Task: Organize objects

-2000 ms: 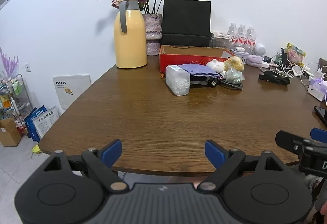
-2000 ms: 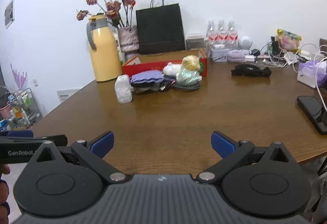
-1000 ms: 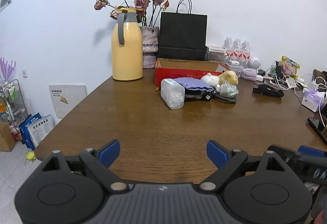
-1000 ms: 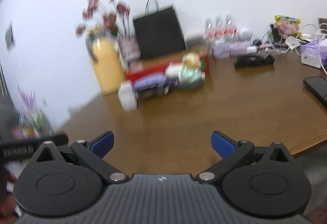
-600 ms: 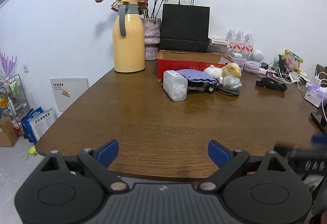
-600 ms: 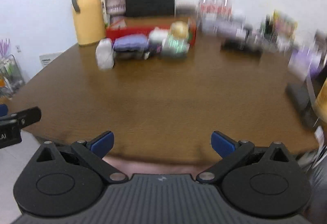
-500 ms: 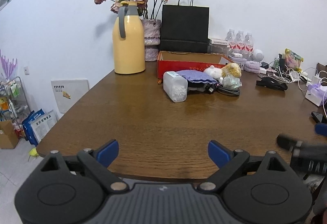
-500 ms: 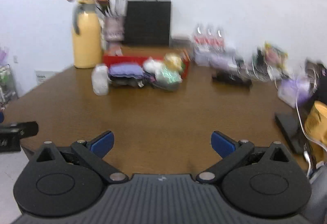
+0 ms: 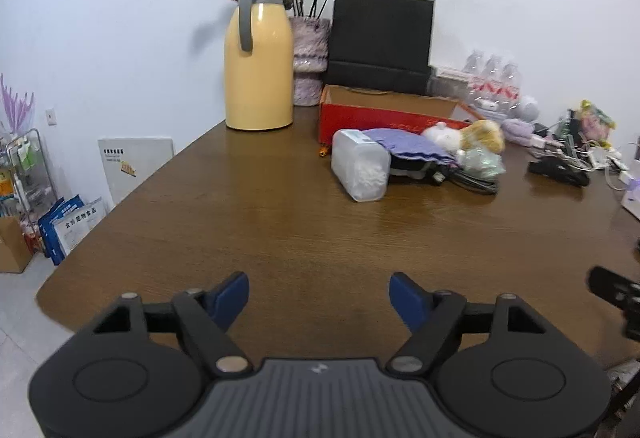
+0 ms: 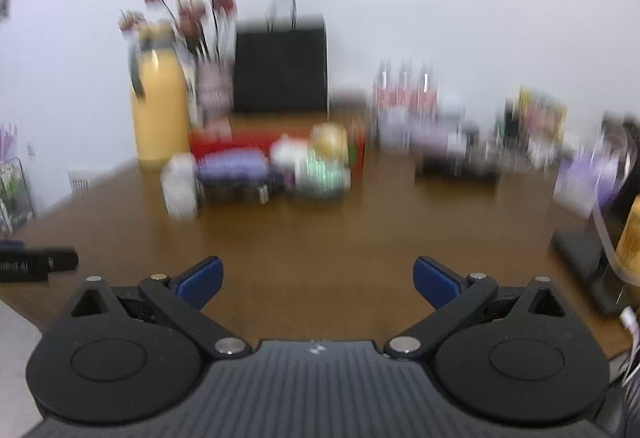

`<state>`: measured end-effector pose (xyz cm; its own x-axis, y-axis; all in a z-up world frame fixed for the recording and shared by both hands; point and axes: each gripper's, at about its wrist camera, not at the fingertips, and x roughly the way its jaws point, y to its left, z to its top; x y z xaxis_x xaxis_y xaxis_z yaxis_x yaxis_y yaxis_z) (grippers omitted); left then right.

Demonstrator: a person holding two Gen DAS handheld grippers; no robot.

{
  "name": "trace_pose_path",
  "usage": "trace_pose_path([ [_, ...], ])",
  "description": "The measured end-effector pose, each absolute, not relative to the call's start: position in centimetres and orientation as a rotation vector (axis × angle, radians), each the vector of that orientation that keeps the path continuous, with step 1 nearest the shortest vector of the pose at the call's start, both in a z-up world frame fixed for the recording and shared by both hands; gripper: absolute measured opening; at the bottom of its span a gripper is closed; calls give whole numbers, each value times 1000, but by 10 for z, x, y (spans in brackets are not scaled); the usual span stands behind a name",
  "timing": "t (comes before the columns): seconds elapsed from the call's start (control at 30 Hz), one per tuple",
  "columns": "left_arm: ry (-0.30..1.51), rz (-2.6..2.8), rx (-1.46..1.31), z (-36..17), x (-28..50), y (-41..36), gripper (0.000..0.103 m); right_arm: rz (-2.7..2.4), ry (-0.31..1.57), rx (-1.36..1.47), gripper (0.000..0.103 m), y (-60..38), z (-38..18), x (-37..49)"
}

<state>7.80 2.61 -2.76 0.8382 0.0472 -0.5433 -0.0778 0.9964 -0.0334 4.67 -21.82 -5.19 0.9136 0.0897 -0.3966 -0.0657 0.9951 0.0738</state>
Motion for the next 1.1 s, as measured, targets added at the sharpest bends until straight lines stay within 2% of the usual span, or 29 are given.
trace_pose_path([
  [0.13, 559, 69, -20, -25, 128, 19, 79, 74, 404, 29, 103, -219, -43, 87],
  [0.23, 555, 50, 3, -24, 174, 11, 85, 90, 400, -13, 103, -217, -40, 124],
  [0.43, 575, 44, 27, -28, 245, 3, 84, 145, 442, 0, 98, -217, -39, 218],
  [0.47, 575, 34, 33, -30, 255, 2, 83, 156, 467, 31, 93, -218, -39, 237],
  [0.5, 578, 24, 40, -31, 263, 0, 84, 166, 489, 60, 85, -221, -41, 252],
  [0.57, 597, -3, 57, -34, 277, -2, 74, 187, 521, 97, 76, -223, -46, 280],
  [0.63, 608, -16, 46, -36, 285, 2, 56, 192, 550, 104, 75, -223, -54, 305],
  [0.67, 618, -5, 33, -37, 287, 4, 54, 188, 566, 105, 72, -223, -58, 314],
  [0.73, 624, -1, 26, -39, 290, 7, 52, 182, 604, 110, 59, -222, -67, 331],
  [0.77, 622, 1, 23, -39, 290, 8, 51, 179, 611, 114, 47, -222, -71, 334],
  [0.8, 619, 10, 27, -40, 291, 8, 51, 176, 611, 121, 45, -222, -73, 335],
  [0.83, 611, 32, 39, -39, 291, 7, 53, 179, 604, 132, 43, -222, -74, 334],
  [0.87, 592, 67, 52, -39, 290, 4, 59, 180, 600, 136, 38, -222, -74, 332],
  [0.9, 576, 105, 61, -40, 289, 1, 85, 178, 595, 131, 36, -222, -73, 328],
  [0.93, 558, 146, 72, -40, 287, -3, 99, 178, 588, 125, 35, -221, -71, 324],
  [1.1, 466, 223, 167, -37, 282, -10, 98, 194, 565, 118, 33, -223, -61, 293],
])
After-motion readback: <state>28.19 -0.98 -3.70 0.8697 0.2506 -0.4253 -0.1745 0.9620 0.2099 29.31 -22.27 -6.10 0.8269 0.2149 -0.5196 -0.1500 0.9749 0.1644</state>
